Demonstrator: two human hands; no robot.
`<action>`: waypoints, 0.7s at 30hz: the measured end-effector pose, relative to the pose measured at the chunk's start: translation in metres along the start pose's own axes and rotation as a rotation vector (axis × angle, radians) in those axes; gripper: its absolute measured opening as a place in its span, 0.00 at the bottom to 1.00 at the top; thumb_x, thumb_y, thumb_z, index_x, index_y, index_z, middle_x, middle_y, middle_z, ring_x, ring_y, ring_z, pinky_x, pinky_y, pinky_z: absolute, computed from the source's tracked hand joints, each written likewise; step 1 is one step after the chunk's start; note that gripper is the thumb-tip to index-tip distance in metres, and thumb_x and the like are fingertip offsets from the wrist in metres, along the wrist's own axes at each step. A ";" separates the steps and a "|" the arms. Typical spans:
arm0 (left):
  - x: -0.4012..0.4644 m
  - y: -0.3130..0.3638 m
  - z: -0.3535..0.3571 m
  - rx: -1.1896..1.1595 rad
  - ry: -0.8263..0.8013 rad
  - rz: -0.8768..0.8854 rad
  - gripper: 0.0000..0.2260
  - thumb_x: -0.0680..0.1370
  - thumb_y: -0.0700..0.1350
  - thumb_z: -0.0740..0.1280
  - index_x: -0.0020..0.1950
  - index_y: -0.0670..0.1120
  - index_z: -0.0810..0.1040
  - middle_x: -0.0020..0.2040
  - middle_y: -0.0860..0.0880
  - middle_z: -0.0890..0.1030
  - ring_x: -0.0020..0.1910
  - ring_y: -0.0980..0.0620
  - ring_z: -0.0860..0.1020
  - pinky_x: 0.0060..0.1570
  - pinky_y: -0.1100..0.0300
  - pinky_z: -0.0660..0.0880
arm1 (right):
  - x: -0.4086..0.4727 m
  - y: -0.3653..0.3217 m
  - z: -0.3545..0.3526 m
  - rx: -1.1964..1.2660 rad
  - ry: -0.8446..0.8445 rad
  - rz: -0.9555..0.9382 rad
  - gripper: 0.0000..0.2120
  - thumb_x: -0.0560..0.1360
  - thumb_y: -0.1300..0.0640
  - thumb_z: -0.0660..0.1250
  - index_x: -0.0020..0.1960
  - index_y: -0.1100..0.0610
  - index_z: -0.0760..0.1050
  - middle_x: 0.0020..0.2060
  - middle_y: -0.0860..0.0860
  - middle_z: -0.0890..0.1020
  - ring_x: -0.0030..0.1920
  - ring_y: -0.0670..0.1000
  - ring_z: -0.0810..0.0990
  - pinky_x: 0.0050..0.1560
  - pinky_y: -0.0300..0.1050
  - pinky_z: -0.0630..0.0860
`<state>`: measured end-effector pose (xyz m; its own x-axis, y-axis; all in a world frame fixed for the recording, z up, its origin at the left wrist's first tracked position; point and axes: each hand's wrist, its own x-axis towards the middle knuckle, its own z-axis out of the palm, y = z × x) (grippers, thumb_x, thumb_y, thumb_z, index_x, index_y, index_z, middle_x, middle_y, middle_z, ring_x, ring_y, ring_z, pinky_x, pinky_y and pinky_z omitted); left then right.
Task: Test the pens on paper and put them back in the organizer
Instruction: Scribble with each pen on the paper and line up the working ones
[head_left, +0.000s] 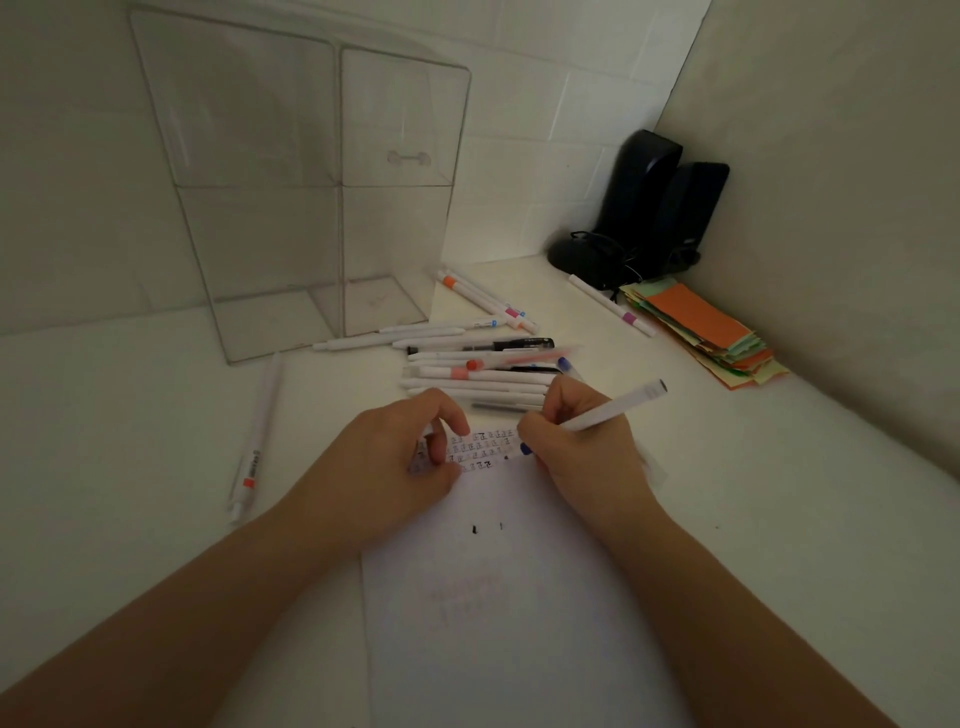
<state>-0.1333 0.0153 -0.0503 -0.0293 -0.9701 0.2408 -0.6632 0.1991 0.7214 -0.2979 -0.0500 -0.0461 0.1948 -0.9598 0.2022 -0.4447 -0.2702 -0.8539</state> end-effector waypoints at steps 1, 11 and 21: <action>0.000 -0.001 0.000 0.002 0.003 0.005 0.11 0.69 0.40 0.70 0.45 0.53 0.72 0.34 0.55 0.75 0.33 0.57 0.71 0.34 0.70 0.66 | 0.000 0.000 0.000 0.001 -0.001 -0.006 0.10 0.67 0.67 0.67 0.33 0.69 0.67 0.23 0.52 0.71 0.26 0.45 0.68 0.27 0.39 0.68; -0.001 -0.001 0.000 0.004 0.002 0.020 0.12 0.69 0.40 0.70 0.46 0.53 0.73 0.34 0.56 0.74 0.34 0.59 0.71 0.34 0.71 0.66 | 0.001 0.000 -0.002 -0.019 -0.032 -0.027 0.11 0.67 0.68 0.67 0.33 0.69 0.65 0.27 0.59 0.70 0.30 0.51 0.68 0.32 0.44 0.67; -0.001 0.000 0.000 0.021 0.003 0.021 0.13 0.69 0.40 0.70 0.45 0.56 0.71 0.34 0.57 0.74 0.35 0.59 0.71 0.35 0.72 0.66 | -0.001 -0.001 -0.003 -0.033 -0.043 -0.036 0.12 0.67 0.67 0.67 0.30 0.63 0.66 0.26 0.58 0.70 0.29 0.49 0.67 0.27 0.39 0.64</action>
<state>-0.1328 0.0163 -0.0508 -0.0408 -0.9653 0.2578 -0.6778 0.2163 0.7027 -0.3004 -0.0489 -0.0443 0.2486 -0.9453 0.2113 -0.4652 -0.3079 -0.8299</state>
